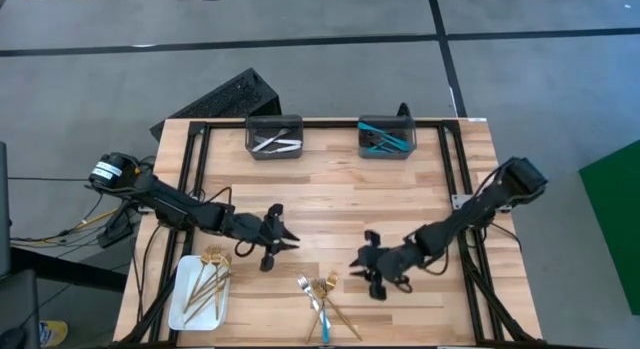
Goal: Sort silverware by color (type)
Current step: Put the gold fork into the white bin
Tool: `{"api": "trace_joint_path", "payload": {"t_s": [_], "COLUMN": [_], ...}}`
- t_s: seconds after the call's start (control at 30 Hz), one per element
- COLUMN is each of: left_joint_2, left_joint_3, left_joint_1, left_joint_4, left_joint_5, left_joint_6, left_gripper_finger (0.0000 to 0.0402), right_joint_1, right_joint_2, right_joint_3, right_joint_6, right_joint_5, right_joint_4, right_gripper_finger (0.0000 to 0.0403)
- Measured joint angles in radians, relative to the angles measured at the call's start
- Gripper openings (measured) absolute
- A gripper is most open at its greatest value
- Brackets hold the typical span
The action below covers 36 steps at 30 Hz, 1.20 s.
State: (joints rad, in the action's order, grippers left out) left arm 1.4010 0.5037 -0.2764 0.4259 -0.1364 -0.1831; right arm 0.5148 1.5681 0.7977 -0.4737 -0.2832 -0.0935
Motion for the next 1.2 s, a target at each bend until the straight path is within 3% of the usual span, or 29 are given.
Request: {"api": "trace_joint_path", "payload": {"t_s": [0.2,0.33,0.47,0.6,0.77,1.03,1.2], "left_joint_2": [0.000,0.000,0.000,0.000,0.002,0.008,0.008], "left_joint_3": [0.000,0.000,0.000,0.000,0.000,0.000,0.000], "left_joint_1": [-0.048,-0.064,-0.073,-0.073,-0.073,-0.071,-0.071], "left_joint_4": [0.000,0.000,-0.008,-0.026,-0.035,-0.053,-0.060], "left_joint_5": [-0.011,-0.042,-0.074,-0.105,-0.137,-0.174,-0.187], "left_joint_6": [-0.005,-0.026,-0.031,-0.031,-0.027,-0.001,0.000], "left_gripper_finger": [0.0077,0.0077,0.0077,0.0077,0.0077,0.0077,0.0077], "right_joint_1": [0.012,-0.031,-0.081,-0.091,-0.091,-0.107,-0.124], "right_joint_2": [0.147,0.226,0.261,0.271,0.299,0.336,0.328], "right_joint_3": [0.084,0.111,0.110,0.110,0.112,0.111,0.110], "right_joint_6": [-0.025,-0.237,-0.361,-0.359,-0.348,-0.337,-0.298], "right_joint_5": [-0.007,-0.061,0.034,0.136,0.176,0.187,0.192], "right_joint_4": [-0.025,-0.016,-0.027,-0.014,-0.037,-0.139,-0.138], "right_gripper_finger": [0.0127,0.0135,0.0158,0.0180,0.0186,0.0160,0.0094]}}
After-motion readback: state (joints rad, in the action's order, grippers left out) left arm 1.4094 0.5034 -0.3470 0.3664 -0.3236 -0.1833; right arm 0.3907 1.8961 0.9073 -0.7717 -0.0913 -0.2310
